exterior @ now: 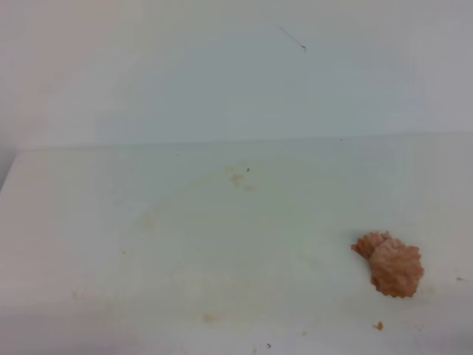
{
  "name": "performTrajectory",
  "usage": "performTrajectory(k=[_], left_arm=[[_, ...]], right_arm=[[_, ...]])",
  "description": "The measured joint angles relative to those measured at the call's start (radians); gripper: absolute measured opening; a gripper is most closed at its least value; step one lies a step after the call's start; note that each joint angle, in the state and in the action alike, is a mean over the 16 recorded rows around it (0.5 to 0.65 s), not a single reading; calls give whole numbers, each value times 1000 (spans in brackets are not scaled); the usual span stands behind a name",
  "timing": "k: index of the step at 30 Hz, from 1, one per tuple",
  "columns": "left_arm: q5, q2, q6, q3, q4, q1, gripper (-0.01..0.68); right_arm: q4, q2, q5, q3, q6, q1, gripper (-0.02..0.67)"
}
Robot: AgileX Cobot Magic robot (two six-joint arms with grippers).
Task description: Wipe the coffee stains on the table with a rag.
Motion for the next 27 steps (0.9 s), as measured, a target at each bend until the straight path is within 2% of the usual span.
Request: performTrajectory(k=[27], left_arm=[[0, 0, 0, 0, 0, 0, 1]], right_arm=[[0, 4, -2, 0, 0, -6, -3]])
